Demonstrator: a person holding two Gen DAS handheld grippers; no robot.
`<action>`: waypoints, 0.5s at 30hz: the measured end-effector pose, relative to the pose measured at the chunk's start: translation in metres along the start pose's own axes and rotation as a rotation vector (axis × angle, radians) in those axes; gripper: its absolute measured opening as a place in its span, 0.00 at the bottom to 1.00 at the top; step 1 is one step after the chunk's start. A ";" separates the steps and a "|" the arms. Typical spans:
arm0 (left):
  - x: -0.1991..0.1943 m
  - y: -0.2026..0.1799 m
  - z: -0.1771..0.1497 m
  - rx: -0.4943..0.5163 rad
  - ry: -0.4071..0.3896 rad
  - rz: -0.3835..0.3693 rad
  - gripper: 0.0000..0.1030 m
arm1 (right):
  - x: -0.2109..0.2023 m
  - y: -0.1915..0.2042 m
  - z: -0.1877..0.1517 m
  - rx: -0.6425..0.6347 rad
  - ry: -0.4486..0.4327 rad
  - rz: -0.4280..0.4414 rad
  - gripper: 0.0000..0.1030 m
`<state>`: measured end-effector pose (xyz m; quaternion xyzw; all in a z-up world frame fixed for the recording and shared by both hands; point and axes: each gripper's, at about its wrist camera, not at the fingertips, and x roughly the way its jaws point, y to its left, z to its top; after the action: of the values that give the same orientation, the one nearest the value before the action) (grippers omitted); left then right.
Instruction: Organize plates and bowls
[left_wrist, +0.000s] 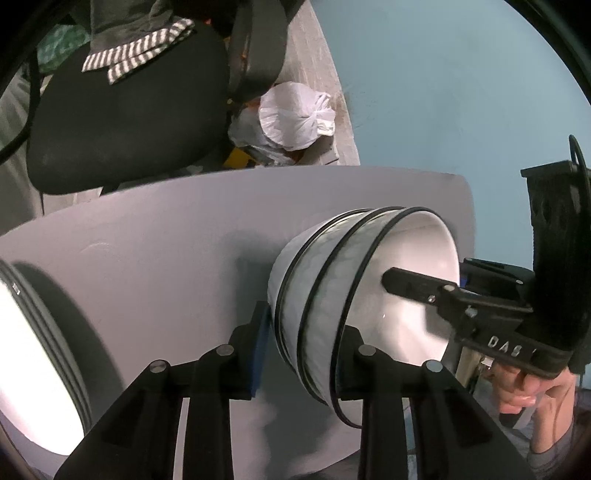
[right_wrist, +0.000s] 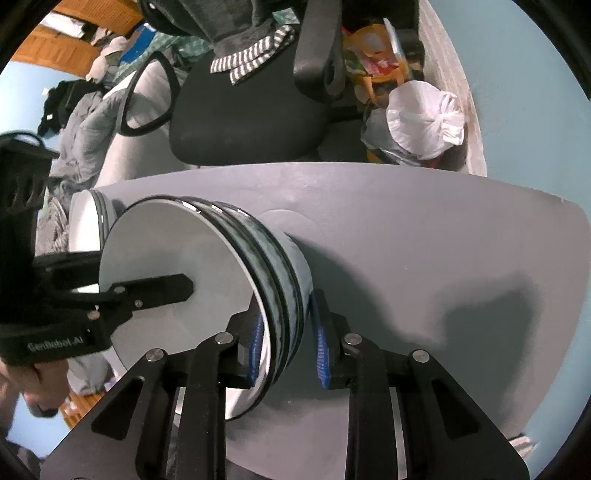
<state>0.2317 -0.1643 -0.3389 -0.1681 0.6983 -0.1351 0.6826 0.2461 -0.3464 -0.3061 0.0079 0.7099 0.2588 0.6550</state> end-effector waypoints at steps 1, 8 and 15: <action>0.000 0.001 -0.003 0.001 0.000 0.005 0.27 | 0.001 -0.002 -0.001 0.021 0.003 0.020 0.22; -0.007 0.020 -0.024 -0.031 0.013 0.035 0.24 | 0.013 0.020 -0.010 -0.007 0.039 0.014 0.21; -0.014 0.047 -0.057 -0.094 0.022 0.030 0.23 | 0.026 0.050 -0.022 -0.034 0.067 0.032 0.21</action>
<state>0.1724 -0.1183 -0.3438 -0.1880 0.7136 -0.0938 0.6683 0.2054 -0.3019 -0.3106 -0.0003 0.7268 0.2813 0.6266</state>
